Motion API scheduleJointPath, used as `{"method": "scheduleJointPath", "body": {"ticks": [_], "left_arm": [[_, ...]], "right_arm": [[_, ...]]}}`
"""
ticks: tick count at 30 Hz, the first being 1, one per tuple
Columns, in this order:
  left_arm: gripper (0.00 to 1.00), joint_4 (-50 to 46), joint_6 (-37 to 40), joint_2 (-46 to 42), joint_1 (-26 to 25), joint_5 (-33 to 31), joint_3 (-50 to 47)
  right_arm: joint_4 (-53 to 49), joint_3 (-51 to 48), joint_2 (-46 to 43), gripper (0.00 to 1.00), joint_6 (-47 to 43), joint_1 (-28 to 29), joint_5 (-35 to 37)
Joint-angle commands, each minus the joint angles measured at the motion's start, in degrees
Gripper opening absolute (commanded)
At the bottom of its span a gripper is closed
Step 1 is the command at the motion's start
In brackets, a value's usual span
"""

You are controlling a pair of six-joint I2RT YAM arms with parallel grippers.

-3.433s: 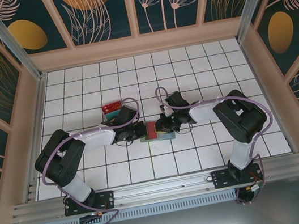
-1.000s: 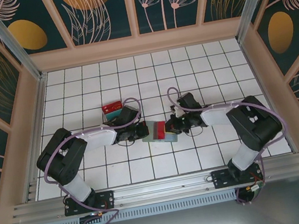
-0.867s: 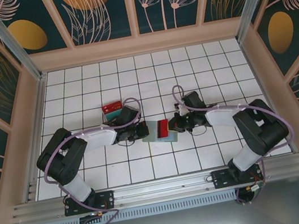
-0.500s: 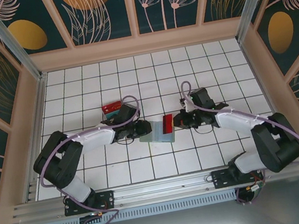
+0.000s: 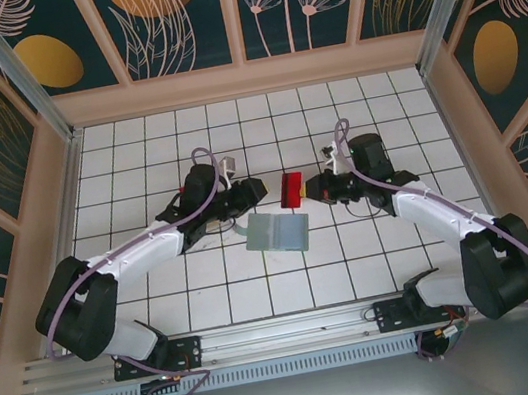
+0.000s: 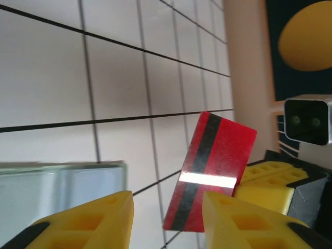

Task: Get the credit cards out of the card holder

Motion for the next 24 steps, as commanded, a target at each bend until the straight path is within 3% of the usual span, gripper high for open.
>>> {"method": "scheduleJointPath", "body": {"ticks": [1, 15, 24], "left_arm": [[0.38, 8.1, -5.2, -0.5, 0.5, 4.2, -2.2], [0.31, 15.8, -8.7, 0.5, 0.6, 7.9, -3.0], [0.13, 17.9, -9.0, -0.5, 0.6, 8.6, -4.0]], "right_arm": [[8.5, 1.2, 0.1, 0.0, 2.8, -0.3, -7.1], [13.0, 0.6, 2.0, 0.0, 4.7, 1.6, -10.2], [13.0, 0.2, 2.5, 0.0, 4.3, 1.9, -10.2]]}}
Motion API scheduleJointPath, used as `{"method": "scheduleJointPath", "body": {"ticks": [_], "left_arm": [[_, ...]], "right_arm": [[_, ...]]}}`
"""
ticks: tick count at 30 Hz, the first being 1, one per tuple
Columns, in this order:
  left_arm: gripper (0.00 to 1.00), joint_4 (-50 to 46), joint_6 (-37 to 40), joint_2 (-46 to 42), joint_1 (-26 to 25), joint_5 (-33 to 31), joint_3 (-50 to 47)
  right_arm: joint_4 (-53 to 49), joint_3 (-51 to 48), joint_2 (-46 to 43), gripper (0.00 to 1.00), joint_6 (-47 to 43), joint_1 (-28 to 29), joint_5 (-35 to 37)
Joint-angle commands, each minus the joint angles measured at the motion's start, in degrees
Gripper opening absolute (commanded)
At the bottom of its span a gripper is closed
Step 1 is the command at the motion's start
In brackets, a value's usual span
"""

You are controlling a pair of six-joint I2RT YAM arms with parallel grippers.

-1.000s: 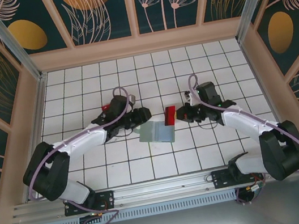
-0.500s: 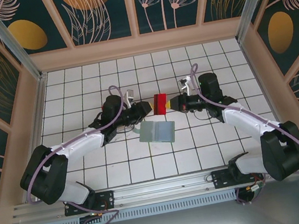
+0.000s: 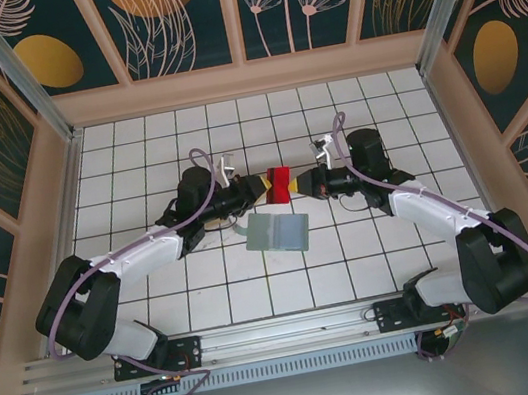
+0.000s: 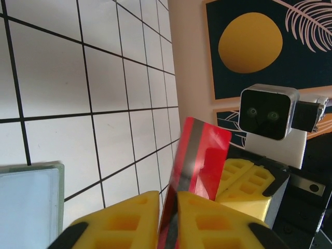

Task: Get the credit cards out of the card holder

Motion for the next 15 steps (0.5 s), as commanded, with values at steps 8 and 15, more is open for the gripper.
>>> {"method": "scheduleJointPath", "body": {"ticks": [8, 15], "left_arm": [[0.0, 2.2, 2.2, -2.7, -0.1, 1.4, -0.5], [0.0, -20.6, 18.5, -6.0, 0.3, -5.4, 5.2]], "right_arm": [[-0.7, 0.3, 1.0, 0.28, -2.2, 0.7, 0.2], [-5.9, 0.7, -0.5, 0.93, -5.6, 0.6, 5.9]]}}
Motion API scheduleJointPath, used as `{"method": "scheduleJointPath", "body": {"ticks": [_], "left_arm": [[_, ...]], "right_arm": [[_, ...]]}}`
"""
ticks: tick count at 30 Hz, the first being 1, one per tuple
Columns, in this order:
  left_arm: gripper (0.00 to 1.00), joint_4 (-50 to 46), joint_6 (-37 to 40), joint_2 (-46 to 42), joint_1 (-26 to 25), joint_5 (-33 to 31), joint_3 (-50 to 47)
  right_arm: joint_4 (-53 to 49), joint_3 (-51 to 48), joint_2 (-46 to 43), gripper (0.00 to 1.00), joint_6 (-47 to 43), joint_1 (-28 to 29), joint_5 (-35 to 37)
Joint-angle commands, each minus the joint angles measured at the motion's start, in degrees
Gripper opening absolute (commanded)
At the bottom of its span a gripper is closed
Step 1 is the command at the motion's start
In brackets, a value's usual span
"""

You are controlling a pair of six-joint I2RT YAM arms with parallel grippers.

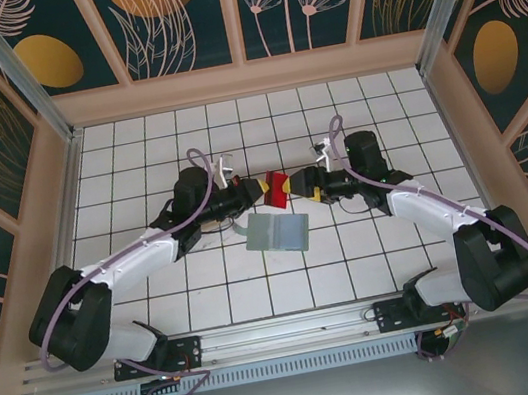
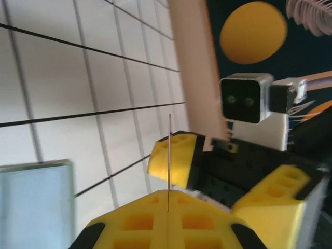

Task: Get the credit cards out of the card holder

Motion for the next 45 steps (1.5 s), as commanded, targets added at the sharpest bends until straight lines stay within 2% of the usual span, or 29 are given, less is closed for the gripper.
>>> {"method": "scheduleJointPath", "body": {"ticks": [1, 5, 9, 15, 22, 27, 32, 45], "left_arm": [[0.0, -17.0, 14.1, -2.5, 0.1, -6.4, 5.5], [0.0, -31.8, 29.2, -3.3, 0.1, -16.6, 10.6], [0.0, -38.1, 43.7, -5.2, 0.2, -26.7, 12.8], [0.0, -39.7, 62.8, -7.7, 0.1, -36.6, 13.1], [0.0, -41.5, 84.5, -5.0, 0.2, -41.7, 14.2], [0.0, -38.0, 98.7, -3.7, 0.8, -47.0, 9.5], [0.0, -33.7, 102.9, -2.7, 2.8, -47.0, 7.7], [0.0, -30.5, 104.0, 2.5, 4.8, -42.4, 8.2]], "right_arm": [[-2.5, 0.8, -1.7, 0.99, -2.9, 0.3, 2.9], [-2.8, 0.8, -2.1, 0.99, -3.1, 0.2, 3.9], [-2.0, 0.5, -2.4, 0.99, -2.6, 0.1, 4.5], [-1.3, -0.3, -3.5, 0.99, -2.4, 0.2, 5.8], [-0.2, -0.9, -3.4, 0.99, -2.1, 0.2, 5.5], [0.6, -1.7, -3.6, 0.99, -1.8, 0.2, 5.8], [1.2, -2.5, -4.0, 0.99, -1.4, 0.0, 6.1], [1.4, -2.6, -3.4, 0.99, -1.9, -1.1, 5.7]]}}
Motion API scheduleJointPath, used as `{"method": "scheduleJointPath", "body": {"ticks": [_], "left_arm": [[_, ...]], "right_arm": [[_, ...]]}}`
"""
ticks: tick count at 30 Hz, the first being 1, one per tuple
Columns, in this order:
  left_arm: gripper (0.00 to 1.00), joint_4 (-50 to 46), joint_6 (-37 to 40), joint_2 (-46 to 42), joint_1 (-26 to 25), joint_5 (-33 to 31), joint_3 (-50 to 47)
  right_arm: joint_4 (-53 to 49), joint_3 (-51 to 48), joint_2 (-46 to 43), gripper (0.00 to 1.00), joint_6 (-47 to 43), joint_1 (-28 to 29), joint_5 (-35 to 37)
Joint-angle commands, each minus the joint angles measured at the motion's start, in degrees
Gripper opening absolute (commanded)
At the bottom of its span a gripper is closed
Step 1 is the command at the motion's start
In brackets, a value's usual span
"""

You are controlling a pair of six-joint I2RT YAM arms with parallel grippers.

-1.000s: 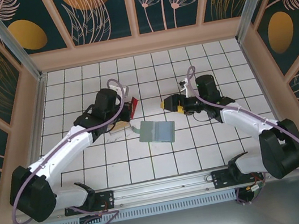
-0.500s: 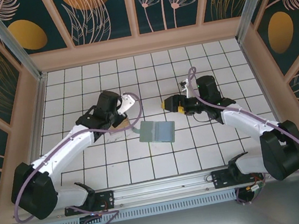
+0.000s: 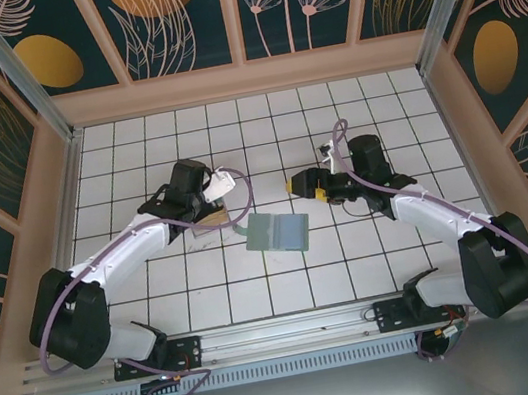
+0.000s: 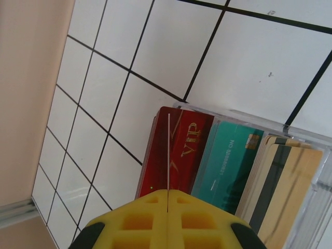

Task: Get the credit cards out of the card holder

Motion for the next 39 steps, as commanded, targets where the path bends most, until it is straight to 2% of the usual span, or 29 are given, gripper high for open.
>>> {"method": "scheduleJointPath", "body": {"ticks": [1, 15, 18, 19, 29, 31, 32, 39], "left_arm": [[0.0, 1.5, 1.5, 1.9, 0.3, 1.4, 0.0], [0.0, 5.8, 2.3, 5.5, 1.2, -1.2, -0.7], [0.09, 7.7, 2.5, 5.7, 1.2, -2.7, -1.2], [0.21, 8.2, 2.6, 5.7, 1.2, -3.2, -1.4], [0.25, 10.8, 0.7, 4.6, 3.0, -3.0, -2.0], [0.47, 11.6, 0.2, 4.5, 3.1, -3.7, -2.3], [0.49, 12.0, -0.2, 4.6, 3.1, -4.1, -2.5], [0.53, 9.8, -2.1, 3.7, 3.5, -1.3, -1.5]], "right_arm": [[2.1, -0.8, -1.0, 0.99, -0.5, -0.7, 0.1], [3.1, -1.8, -0.7, 0.99, -0.2, -1.4, -0.5], [3.5, -1.9, -0.5, 0.99, 0.0, -1.5, -0.8], [3.6, -1.8, -0.4, 0.99, 0.0, -1.5, -0.9], [4.2, -1.6, 0.5, 0.99, 0.3, -1.5, -1.3], [4.3, -1.6, 0.5, 0.99, 0.4, -1.4, -1.3], [4.3, -1.6, 0.5, 0.99, 0.4, -1.5, -1.4], [4.1, -2.1, 0.2, 0.99, 0.4, -1.5, -1.4]]}}
